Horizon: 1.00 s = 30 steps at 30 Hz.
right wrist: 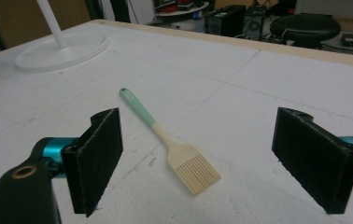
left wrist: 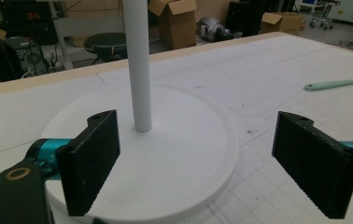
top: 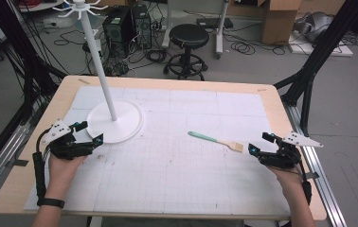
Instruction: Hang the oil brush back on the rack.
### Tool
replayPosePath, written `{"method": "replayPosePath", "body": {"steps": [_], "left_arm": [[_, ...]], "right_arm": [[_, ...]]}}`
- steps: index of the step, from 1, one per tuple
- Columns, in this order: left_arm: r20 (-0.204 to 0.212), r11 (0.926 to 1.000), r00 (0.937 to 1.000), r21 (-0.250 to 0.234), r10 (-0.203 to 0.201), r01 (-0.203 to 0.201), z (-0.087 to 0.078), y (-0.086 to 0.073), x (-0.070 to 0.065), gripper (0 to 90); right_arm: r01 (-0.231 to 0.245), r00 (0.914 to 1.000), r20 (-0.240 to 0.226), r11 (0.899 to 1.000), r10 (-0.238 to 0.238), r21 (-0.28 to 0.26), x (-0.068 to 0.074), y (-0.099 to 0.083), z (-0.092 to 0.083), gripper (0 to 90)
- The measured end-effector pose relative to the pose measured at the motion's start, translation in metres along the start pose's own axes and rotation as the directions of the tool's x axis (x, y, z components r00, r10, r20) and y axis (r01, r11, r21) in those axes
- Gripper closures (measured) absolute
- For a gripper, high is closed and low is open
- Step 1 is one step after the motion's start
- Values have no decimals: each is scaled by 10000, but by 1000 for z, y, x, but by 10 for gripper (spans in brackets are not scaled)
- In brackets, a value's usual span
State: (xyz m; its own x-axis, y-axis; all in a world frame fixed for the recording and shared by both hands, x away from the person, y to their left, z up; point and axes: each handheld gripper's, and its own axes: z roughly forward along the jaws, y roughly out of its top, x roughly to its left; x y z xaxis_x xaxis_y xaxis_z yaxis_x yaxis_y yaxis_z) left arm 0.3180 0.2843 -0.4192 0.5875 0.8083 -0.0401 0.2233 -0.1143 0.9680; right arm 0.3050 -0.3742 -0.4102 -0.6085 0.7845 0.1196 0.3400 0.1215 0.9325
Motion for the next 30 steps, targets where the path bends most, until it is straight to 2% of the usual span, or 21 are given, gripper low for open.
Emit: {"method": "replayPosePath", "body": {"steps": [3, 9, 14, 17, 20, 27, 30], "left_arm": [[-13, 10000, 10000, -31, -33, 33, -1, 0, 0, 158], [-28, 10000, 10000, 48, 27, -27, 0, 0, 0, 158], [12, 10000, 10000, 44, 5, -5, 0, 0, 0, 158], [38, 10000, 10000, 15, -11, 11, 1, 0, -1, 158], [50, 10000, 10000, -11, -23, 23, 1, 0, 0, 158], [67, 10000, 10000, 43, -37, 36, 0, -1, 2, 153], [32, 10000, 10000, 50, -48, 48, 0, -1, 2, 153]], "right_arm": [[216, 9996, -184, 9995, -212, 218, -4, 5, 7, 159], [694, 9966, -514, 9933, -649, 922, -2, 15, 34, 159], [1094, 9919, -771, 9865, -1005, 1221, 2, 25, 56, 164], [1381, 9873, -995, 9786, -1239, 1523, 5, 30, 69, 167], [1511, 9831, -1286, 9739, -1301, 1696, 7, 32, 81, 169], [1960, 9721, -1768, 9483, -1543, 2496, 13, 29, 107, 170], [2156, 9666, -1981, 9344, -1629, 2836, 15, 27, 117, 212]]}}
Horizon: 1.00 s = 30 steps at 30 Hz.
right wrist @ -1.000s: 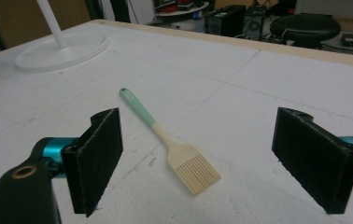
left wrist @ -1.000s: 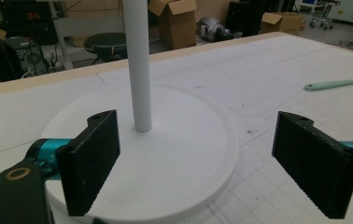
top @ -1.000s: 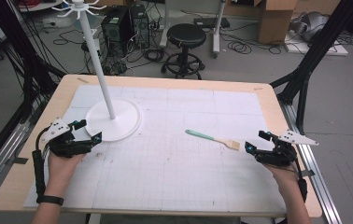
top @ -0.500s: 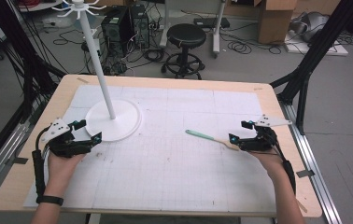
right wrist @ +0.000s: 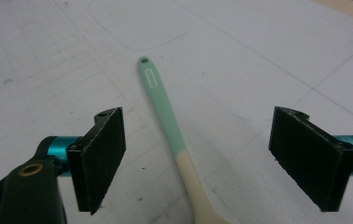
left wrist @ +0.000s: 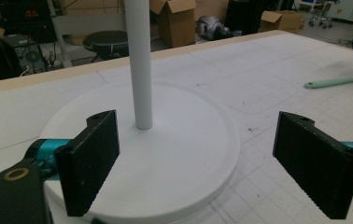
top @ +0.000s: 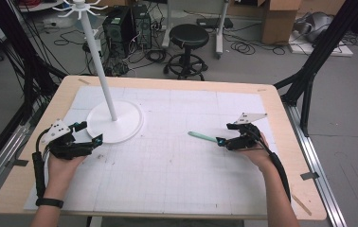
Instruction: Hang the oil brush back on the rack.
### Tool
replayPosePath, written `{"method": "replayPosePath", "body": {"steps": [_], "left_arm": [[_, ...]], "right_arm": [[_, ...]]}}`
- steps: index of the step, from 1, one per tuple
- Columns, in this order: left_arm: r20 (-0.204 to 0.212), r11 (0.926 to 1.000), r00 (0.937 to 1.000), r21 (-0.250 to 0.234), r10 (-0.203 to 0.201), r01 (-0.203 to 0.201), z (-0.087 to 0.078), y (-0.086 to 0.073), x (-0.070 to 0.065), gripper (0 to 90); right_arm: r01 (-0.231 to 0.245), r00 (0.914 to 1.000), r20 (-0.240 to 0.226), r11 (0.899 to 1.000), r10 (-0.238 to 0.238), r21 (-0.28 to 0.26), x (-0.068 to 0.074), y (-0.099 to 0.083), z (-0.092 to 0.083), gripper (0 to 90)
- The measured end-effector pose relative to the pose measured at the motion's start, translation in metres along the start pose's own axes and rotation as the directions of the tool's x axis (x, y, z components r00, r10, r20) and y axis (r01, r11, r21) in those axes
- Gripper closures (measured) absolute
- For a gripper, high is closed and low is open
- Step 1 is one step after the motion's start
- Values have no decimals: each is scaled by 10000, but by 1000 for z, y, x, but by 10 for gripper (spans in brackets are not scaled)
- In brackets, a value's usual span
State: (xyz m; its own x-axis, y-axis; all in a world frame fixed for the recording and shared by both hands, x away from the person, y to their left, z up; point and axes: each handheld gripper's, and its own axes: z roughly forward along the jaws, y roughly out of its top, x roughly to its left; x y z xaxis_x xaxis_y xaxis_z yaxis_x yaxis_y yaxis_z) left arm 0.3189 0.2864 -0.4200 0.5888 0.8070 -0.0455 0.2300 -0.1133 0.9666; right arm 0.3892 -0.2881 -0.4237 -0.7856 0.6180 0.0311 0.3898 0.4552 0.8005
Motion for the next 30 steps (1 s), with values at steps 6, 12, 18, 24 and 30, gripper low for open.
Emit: {"method": "replayPosePath", "body": {"steps": [6, 12, 18, 24, 30], "left_arm": [[-8, 10000, 10000, -22, -32, 32, -1, 0, 1, 153], [3, 10000, 10000, -9, -31, 31, 0, 0, 0, 153], [-3, 10000, 10000, 30, -13, 13, -1, 0, 1, 153], [-8, 10000, 10000, 39, -12, 12, -1, 0, 1, 153], [19, 10000, 10000, 68, 4, -4, 0, 0, 0, 153]], "right_arm": [[204, 9997, -170, 9985, -196, 505, -2, -3, 12, 374], [417, 9991, -141, 9963, -407, 753, -5, -5, 14, 488], [557, 9982, -263, 9920, -531, 1129, -3, -6, 19, 582], [760, 9968, -349, 9884, -720, 1313, -3, -7, 21, 666], [388, 9984, -461, 9900, -328, 1358, -4, -8, 21, 709]]}}
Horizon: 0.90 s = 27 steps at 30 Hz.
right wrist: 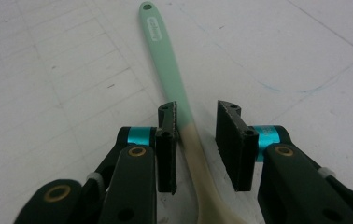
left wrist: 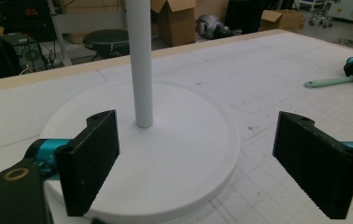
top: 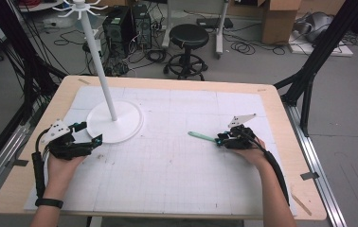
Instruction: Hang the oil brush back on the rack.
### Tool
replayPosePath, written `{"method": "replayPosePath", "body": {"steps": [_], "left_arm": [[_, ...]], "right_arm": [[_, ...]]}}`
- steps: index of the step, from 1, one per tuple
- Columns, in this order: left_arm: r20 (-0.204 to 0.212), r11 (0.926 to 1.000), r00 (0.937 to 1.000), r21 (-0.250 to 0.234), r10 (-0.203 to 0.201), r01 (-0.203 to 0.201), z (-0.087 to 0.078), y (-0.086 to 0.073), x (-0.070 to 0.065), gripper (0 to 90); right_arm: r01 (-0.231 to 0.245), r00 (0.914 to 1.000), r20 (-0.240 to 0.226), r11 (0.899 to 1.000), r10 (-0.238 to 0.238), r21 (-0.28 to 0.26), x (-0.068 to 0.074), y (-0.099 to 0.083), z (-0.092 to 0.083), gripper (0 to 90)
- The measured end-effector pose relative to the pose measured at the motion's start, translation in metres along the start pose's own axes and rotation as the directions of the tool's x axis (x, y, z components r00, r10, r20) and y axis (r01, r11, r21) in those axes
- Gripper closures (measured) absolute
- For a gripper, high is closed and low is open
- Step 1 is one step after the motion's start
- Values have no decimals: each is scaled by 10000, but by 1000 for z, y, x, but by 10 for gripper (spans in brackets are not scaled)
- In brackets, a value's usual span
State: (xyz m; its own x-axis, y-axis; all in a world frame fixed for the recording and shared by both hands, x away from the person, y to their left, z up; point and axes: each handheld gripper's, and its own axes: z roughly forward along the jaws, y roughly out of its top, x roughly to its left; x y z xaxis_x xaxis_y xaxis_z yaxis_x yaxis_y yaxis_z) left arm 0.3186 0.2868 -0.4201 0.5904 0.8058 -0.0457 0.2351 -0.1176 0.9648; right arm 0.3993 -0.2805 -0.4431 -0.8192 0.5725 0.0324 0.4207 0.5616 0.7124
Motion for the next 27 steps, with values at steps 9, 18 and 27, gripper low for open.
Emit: {"method": "replayPosePath", "body": {"steps": [9, 18, 27], "left_arm": [[9, 10000, 10000, -16, -14, 14, -1, 0, 0, 153], [1, 10000, 10000, -3, -15, 15, 0, 0, 0, 153], [1, 10000, 10000, -29, -27, 27, -1, 0, 0, 154]], "right_arm": [[-108, 9999, 19, 9998, 108, 162, 2, 2, 0, 795], [104, 9997, 199, 9994, -110, 324, 5, 5, 0, 828], [-9, 9997, 240, 9995, 1, 322, 6, 5, -3, 831]]}}
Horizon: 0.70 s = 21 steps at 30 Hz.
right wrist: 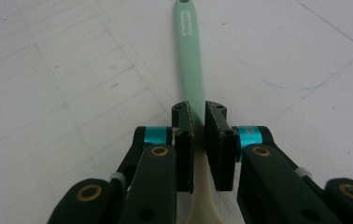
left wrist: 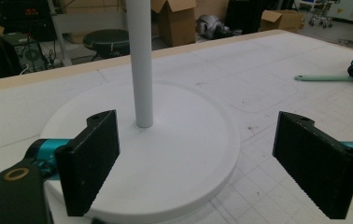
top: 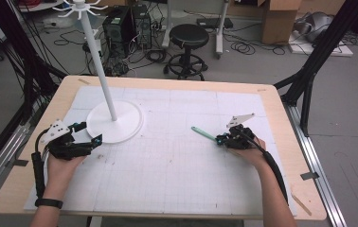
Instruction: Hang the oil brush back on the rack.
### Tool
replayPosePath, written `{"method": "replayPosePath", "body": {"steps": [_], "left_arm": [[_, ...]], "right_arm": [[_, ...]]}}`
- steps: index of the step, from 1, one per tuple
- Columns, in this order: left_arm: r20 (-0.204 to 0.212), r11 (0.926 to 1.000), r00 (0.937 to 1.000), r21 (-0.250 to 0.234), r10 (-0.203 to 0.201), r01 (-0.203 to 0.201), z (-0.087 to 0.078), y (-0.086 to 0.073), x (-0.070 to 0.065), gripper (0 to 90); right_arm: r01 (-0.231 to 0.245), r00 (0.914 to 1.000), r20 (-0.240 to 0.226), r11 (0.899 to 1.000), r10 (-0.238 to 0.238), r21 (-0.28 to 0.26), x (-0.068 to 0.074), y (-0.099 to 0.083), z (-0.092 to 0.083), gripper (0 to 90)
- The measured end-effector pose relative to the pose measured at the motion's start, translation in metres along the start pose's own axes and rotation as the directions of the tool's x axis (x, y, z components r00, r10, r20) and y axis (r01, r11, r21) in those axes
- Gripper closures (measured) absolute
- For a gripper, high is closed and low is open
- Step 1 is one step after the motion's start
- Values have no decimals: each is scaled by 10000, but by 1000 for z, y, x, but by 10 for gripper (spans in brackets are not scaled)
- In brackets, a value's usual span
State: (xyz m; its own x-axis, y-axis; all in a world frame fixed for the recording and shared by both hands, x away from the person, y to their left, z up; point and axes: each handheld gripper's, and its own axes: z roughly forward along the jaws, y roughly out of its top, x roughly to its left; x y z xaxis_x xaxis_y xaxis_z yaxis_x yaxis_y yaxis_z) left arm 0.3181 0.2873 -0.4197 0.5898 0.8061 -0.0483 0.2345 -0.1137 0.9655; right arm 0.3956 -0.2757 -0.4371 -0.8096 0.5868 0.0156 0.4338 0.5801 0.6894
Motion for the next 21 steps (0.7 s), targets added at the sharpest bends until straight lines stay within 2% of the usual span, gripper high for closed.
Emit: {"method": "replayPosePath", "body": {"steps": [2, 6, 13, 16, 21], "left_arm": [[1, 10000, 10000, -10, -4, 4, 0, 0, 0, 154], [-13, 10000, 10000, -21, -21, 21, -1, 0, 0, 154], [-16, 9999, 10000, -127, -45, 45, -2, 1, 1, 154], [-29, 9997, 10000, -216, -93, 92, -4, 2, 1, 154], [-46, 9995, 9999, -294, -115, 113, -7, 2, 3, 154]], "right_arm": [[-44, 10000, 37, 9999, 45, -141, 1, 1, -3, 831], [-80, 9999, 60, 9962, 85, -867, 2, 6, -13, 831], [-74, 9998, 148, 9820, 104, -1886, 11, 21, -29, 831], [97, 9999, 116, 9706, -71, -2405, 19, 36, -34, 831], [159, 9999, 6, 9454, -166, -3255, 34, 62, -42, 830]]}}
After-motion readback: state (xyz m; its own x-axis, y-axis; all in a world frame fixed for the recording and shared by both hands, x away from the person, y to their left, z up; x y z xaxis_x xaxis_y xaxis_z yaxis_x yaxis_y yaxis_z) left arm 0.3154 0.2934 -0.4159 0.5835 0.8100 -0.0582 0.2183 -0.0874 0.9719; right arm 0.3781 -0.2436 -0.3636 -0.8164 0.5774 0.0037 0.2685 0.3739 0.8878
